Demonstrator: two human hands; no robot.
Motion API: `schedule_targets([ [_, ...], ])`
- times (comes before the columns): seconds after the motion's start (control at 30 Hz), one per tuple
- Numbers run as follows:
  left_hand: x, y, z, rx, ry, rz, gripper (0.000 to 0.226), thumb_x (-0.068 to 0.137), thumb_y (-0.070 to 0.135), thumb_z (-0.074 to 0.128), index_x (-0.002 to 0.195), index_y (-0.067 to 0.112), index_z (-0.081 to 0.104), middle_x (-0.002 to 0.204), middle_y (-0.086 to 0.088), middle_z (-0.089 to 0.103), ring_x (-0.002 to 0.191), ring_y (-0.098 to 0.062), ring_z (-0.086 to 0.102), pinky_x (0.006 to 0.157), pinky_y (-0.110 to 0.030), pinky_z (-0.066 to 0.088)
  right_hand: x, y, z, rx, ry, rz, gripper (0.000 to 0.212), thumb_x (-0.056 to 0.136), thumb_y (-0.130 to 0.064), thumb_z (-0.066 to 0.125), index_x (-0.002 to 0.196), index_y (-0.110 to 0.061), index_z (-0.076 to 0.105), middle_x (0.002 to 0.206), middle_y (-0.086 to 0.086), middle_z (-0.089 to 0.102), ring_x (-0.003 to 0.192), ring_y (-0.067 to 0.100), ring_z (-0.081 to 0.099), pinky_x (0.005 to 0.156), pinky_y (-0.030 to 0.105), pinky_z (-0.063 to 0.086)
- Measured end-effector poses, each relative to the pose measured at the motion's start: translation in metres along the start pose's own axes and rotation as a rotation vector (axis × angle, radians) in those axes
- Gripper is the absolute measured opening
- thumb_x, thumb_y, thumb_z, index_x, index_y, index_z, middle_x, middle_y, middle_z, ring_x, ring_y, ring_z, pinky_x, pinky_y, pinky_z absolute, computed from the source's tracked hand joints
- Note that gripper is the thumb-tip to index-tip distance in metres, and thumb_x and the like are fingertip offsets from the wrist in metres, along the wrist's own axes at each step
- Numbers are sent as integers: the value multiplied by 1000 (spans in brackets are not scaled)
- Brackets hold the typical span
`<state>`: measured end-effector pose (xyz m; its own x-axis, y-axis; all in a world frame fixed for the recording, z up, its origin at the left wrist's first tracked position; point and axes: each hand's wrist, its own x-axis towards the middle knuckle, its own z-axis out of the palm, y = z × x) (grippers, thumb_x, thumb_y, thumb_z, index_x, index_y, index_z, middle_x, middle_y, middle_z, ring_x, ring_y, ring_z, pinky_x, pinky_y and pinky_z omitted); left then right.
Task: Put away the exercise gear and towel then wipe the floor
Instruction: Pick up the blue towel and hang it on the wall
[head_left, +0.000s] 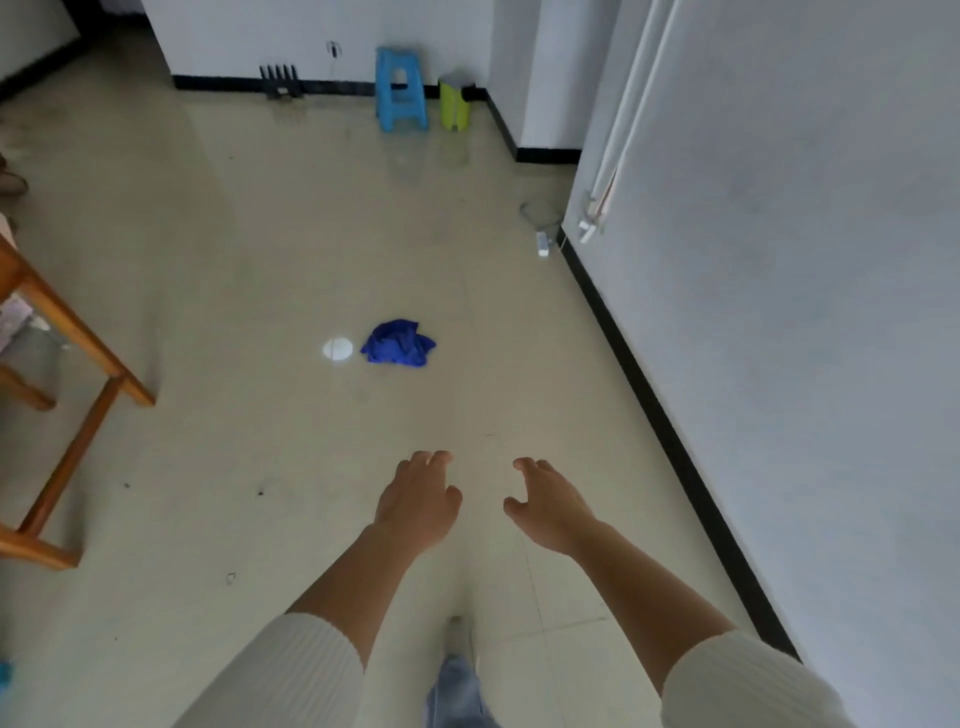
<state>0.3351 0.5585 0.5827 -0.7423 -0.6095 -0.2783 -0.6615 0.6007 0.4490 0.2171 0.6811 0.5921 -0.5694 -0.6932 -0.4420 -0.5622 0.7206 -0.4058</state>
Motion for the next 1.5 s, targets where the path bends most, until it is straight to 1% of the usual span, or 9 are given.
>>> schedule_targets([
  [0.23,176,-52,-73,-42,13,-116,47,96,28,40,142,22,33,142,0,38,127,-18,38,99,-30,40,196,-76,-59,-87,-114,-31,56,93,-29,48,146,-17,32,138,4,44,125,23,47,98,36,44],
  [0.53,404,-140,-151,-19,33,-167,46,97,28,38,142,21,31,142,0,37,124,-16,39,95,-28,41,435,-175,-101,-97,-143,-79,51,94,-29,49,142,-14,35,132,6,47,119,24,50,94,33,45],
  [0.73,602,-225,-177,55,-71,-139,44,97,27,36,140,19,32,138,-1,41,119,-16,42,93,-27,40,632,-227,-101,29,-140,41,54,97,-29,48,146,-16,31,140,2,44,126,19,47,99,29,40],
  [0.87,703,-276,-178,72,-124,-155,42,96,24,36,138,17,36,134,-2,45,118,-17,42,91,-28,40,733,-240,-84,144,-150,110,53,97,-28,49,146,-18,33,140,0,44,127,16,45,98,26,38],
  [1.0,779,-326,-139,100,-219,-184,42,96,24,37,138,17,37,132,-2,46,117,-18,43,91,-30,43,813,-221,-45,176,-187,203,52,97,-30,49,146,-20,34,143,-3,42,128,15,45,100,27,39],
  [1.1,835,-363,-87,118,-277,-183,41,96,24,36,136,18,37,132,0,46,117,-18,43,91,-31,44,878,-184,-2,154,-210,265,52,96,-30,48,145,-19,34,142,-2,44,125,15,47,98,27,41],
  [1.2,888,-400,-26,121,-285,-179,41,95,23,37,136,19,37,131,0,46,116,-18,44,88,-31,44,943,-146,51,106,-249,297,52,97,-31,47,145,-18,33,143,-1,43,128,16,45,99,29,41],
  [1.37,960,-461,85,106,-291,-187,42,93,22,42,135,19,38,130,2,46,114,-18,43,86,-31,44,1042,-95,149,30,-293,261,45,96,-30,47,140,-20,40,131,0,49,120,18,49,89,29,42],
  [1.5,1005,-504,166,106,-270,-82,59,86,16,57,140,19,34,150,2,29,131,-18,34,91,-28,42,1104,-60,230,3,-291,184,43,95,-31,51,136,-22,44,135,-1,44,123,18,45,92,29,43],
])
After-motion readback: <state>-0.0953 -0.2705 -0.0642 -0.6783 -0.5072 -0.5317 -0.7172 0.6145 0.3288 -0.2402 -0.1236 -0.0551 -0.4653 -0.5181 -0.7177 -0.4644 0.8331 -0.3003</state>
